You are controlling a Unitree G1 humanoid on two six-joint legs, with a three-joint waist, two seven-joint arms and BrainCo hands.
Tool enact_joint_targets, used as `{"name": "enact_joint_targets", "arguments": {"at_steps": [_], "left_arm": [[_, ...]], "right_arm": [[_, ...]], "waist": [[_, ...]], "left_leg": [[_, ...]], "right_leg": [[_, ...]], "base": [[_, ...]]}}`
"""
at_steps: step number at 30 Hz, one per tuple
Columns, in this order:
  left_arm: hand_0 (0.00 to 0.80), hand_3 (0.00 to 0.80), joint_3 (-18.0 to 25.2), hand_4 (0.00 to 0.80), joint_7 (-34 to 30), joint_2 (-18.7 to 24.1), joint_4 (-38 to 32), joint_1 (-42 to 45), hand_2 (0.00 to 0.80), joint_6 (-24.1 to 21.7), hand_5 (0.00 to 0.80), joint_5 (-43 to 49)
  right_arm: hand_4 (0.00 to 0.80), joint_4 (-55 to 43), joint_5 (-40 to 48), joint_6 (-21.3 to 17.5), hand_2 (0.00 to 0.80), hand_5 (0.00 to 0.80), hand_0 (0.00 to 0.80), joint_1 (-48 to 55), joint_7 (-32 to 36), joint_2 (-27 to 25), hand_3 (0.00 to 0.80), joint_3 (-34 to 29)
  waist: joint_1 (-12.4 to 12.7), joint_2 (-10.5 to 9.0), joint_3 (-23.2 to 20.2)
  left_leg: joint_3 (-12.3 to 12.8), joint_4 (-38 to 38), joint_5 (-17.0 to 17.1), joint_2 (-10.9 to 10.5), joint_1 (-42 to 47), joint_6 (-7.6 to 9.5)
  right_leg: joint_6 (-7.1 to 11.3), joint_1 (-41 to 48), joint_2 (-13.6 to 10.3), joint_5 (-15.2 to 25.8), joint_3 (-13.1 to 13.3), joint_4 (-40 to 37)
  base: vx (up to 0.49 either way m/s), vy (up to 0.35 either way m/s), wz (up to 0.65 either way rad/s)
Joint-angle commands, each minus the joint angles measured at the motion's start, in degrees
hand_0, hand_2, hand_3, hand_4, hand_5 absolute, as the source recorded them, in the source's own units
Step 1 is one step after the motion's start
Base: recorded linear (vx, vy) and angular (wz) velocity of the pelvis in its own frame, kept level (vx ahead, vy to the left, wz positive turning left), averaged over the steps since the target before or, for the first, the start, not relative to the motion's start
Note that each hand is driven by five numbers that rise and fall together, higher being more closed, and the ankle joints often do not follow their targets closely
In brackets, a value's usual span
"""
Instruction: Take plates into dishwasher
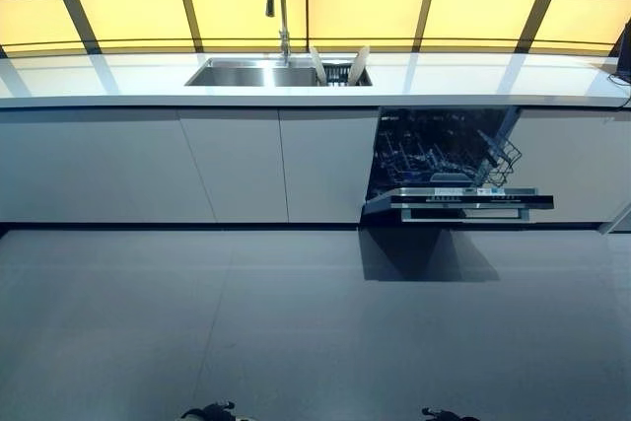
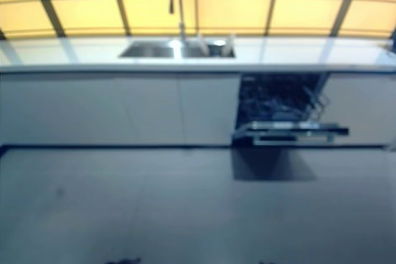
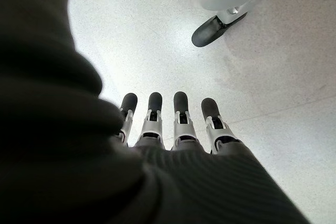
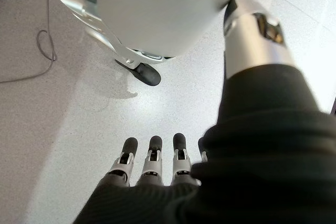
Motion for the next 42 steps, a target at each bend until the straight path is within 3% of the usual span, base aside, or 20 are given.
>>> {"name": "enact_joint_targets", "arguments": {"at_steps": [1, 10, 13, 15, 17, 18, 19, 20, 21, 23, 24, 26, 30, 33, 38, 42], "left_arm": [[0.000, 0.000, 0.46, 0.000, 0.97, -1.42, 2.50, -3.80, 0.000, -0.88, 0.000, 0.72], [0.000, 0.000, 1.16, 0.000, 1.29, -1.61, 2.67, -3.56, 0.000, -0.45, 0.000, 0.69], [0.000, 0.000, 1.18, 0.000, 1.23, -1.67, 2.34, -3.56, 0.000, 0.26, 0.000, 1.18], [0.000, 0.000, 1.12, 0.000, 1.24, -1.59, 1.44, -3.25, 0.000, 0.85, 0.000, 1.55], [0.000, 0.000, 0.93, 0.000, 1.54, -0.81, -0.74, -2.21, 0.000, 1.78, 0.000, 1.58], [0.000, 0.000, 0.95, 0.000, 1.55, -0.59, -1.40, -1.88, 0.000, 2.06, 0.000, 1.62], [0.000, 0.000, 1.21, 0.000, 1.62, 0.10, -3.41, -0.66, 0.000, 2.50, 0.000, 1.78], [0.000, 0.000, 1.23, 0.000, 1.63, 0.24, -3.62, -0.47, 0.000, 2.42, 0.000, 1.69], [0.000, 0.000, 1.01, 0.000, 1.76, 0.68, -3.73, -0.14, 0.000, 1.83, 0.000, 1.16], [0.000, 0.000, 0.80, 0.000, 1.85, 0.89, -3.36, -0.14, 0.000, 1.24, 0.000, 0.80], [0.000, 0.000, 0.84, 0.000, 2.07, 0.87, -3.04, -0.21, 0.000, 0.89, 0.000, 0.65], [0.000, 0.000, 0.67, 0.000, 2.24, 0.62, -2.38, -0.42, 0.000, 0.58, 0.000, 0.40], [0.000, 0.000, 0.46, 0.000, 2.85, -0.55, -0.45, -0.73, 0.000, -0.43, 0.000, 0.77], [0.000, 0.000, -0.19, 0.000, 3.26, -1.16, 0.91, -0.46, 0.000, -1.92, 0.000, 0.76], [0.000, 0.000, -0.62, 0.000, 3.49, -1.34, 2.64, -0.25, 0.000, -2.49, 0.000, 0.88], [0.000, 0.000, -0.92, 0.000, 3.99, -1.07, 3.17, -0.19, 0.000, -3.15, 0.000, 0.45]], "right_arm": [[0.000, 3.74, -1.68, -0.54, 0.000, 0.000, 0.000, -4.84, -0.32, 0.68, 0.000, 1.64], [0.000, 3.04, -1.35, -2.32, 0.000, 0.000, 0.000, -4.82, 0.29, 0.95, 0.000, 2.01], [0.000, 0.00, 2.05, -6.86, 0.000, 0.000, 0.000, -5.23, 2.97, 0.52, 0.000, 2.85], [0.000, -6.42, 4.63, -7.12, 0.000, 0.000, 0.000, -5.44, 5.78, -0.03, 0.000, 3.64], [0.000, -23.55, 9.78, -3.10, 0.000, 0.000, 0.000, -5.52, 9.26, -1.71, 0.000, 5.01], [0.000, -26.58, 11.02, -4.93, 0.000, 0.000, 0.000, -5.44, 10.63, -2.07, 0.000, 5.21], [0.000, -41.26, 15.47, -2.07, 0.000, 0.000, 0.000, -4.95, 12.53, -4.30, 0.000, 6.05], [0.000, -43.60, 16.26, -2.92, 0.000, 0.000, 0.000, -4.93, 13.35, -4.88, 0.000, 6.09], [0.000, -51.58, 21.15, -7.43, 0.000, 0.000, 0.000, -5.37, 17.06, -7.15, 0.000, 5.71], [0.000, -58.30, 26.83, -7.81, 0.000, 0.000, 0.000, -6.20, 18.66, -8.51, 0.000, 4.53], [0.000, -64.84, 34.59, -10.34, 0.000, 0.000, 0.000, -8.23, 19.90, -9.41, 0.000, 2.43], [0.000, -70.09, 42.87, -10.81, 0.000, 0.000, 0.000, -11.30, 20.09, -8.19, 0.000, -0.69], [0.000, -75.95, 52.87, -11.08, 0.000, 0.000, 0.000, -16.88, 17.31, -3.65, 0.000, -5.03], [0.000, -79.17, 56.28, -13.95, 0.000, 0.000, 0.000, -20.28, 13.21, -1.23, 0.000, -7.23], [0.000, -81.77, 49.01, -19.50, 0.000, 0.000, 0.000, -23.97, 3.57, -2.97, 0.000, -9.15], [0.000, -81.45, 45.60, -19.72, 0.000, 0.000, 0.000, -25.56, -2.40, -6.31, 0.000, -10.15]], "waist": [[-1.28, -0.40, 1.96], [-0.94, -0.59, 1.82], [-0.71, -0.75, 1.97], [-0.71, -0.95, 2.21], [-0.88, -1.40, 2.49], [-0.97, -1.51, 2.54], [-1.42, -1.73, 2.76], [-1.52, -1.75, 2.78], [-1.85, -1.75, 2.84], [-2.03, -1.75, 2.83], [-2.14, -1.75, 2.83], [-2.13, -1.65, 2.75], [-1.64, -1.40, 2.63], [-0.89, -1.09, 2.51], [-0.52, -0.65, 2.57], [-0.86, -0.47, 2.59]], "left_leg": [[1.33, 0.27, -9.02, -2.70, 0.93, 2.35], [1.21, 0.27, -9.06, -2.73, 1.25, 2.28], [0.83, 0.27, -8.97, -2.73, 1.43, 2.21], [0.66, 0.27, -8.87, -2.71, 1.48, 2.18], [0.86, 0.27, -8.69, -2.62, 1.26, 2.18], [0.95, 0.27, -8.67, -2.60, 1.16, 2.19], [1.23, 0.27, -8.63, -2.53, 0.82, 2.21], [1.30, 0.27, -8.63, -2.52, 0.74, 2.22], [1.52, 0.27, -8.66, -2.49, 0.39, 2.31], [1.71, 0.27, -8.68, -2.50, 0.20, 2.33], [1.99, 0.27, -8.79, -2.47, 0.09, 2.28], [2.26, 0.27, -8.96, -2.44, 0.11, 2.26], [2.30, 0.27, -9.28, -2.56, 0.26, 2.48], [1.85, 0.27, -9.39, -2.94, 0.62, 2.96], [2.04, 0.27, -9.63, -3.59, 0.66, 3.74], [2.68, 0.27, -9.91, -3.68, 0.72, 4.28]], "right_leg": [[4.69, 3.56, 0.95, -8.56, 0.08, 0.06], [4.58, 3.93, 1.00, -8.75, -0.38, 0.06], [4.56, 4.19, 1.00, -8.70, -0.47, 0.06], [4.54, 4.29, 0.97, -8.65, -0.52, 0.06], [4.40, 4.08, 1.00, -8.45, -0.46, 0.06], [4.37, 3.97, 1.02, -8.43, -0.45, 0.06], [4.31, 3.56, 1.06, -8.34, -0.25, 0.06], [4.31, 3.46, 1.07, -8.32, -0.20, 0.06], [4.34, 3.03, 1.08, -8.32, 0.03, 0.06], [4.42, 2.78, 1.11, -8.34, 0.22, 0.06], [4.52, 2.61, 1.13, -8.41, 0.35, 0.06], [4.63, 2.58, 1.08, -8.50, 0.33, 0.06], [4.54, 2.76, 0.86, -8.67, 0.10, 0.06], [4.31, 2.89, 0.63, -8.78, 0.50, 0.06], [4.80, 2.68, -0.14, -8.52, 0.47, 0.48], [5.61, 1.63, -0.76, -8.59, 0.74, 2.19]], "base": [[0.000, 0.000, 0.00], [0.000, 0.000, 0.00], [0.000, 0.000, 0.00], [0.000, 0.000, 0.00], [0.000, 0.000, 0.00], [-0.034, -0.012, 0.00], [-0.034, -0.006, 0.01], [-0.047, 0.004, 0.02], [0.000, 0.000, 0.00], [0.000, 0.000, 0.00], [0.000, 0.000, 0.00], [0.008, 0.038, -0.01], [0.026, 0.044, -0.02], [0.065, 0.080, 0.00], [0.055, 0.133, -0.03], [0.044, 0.116, -0.01]]}}
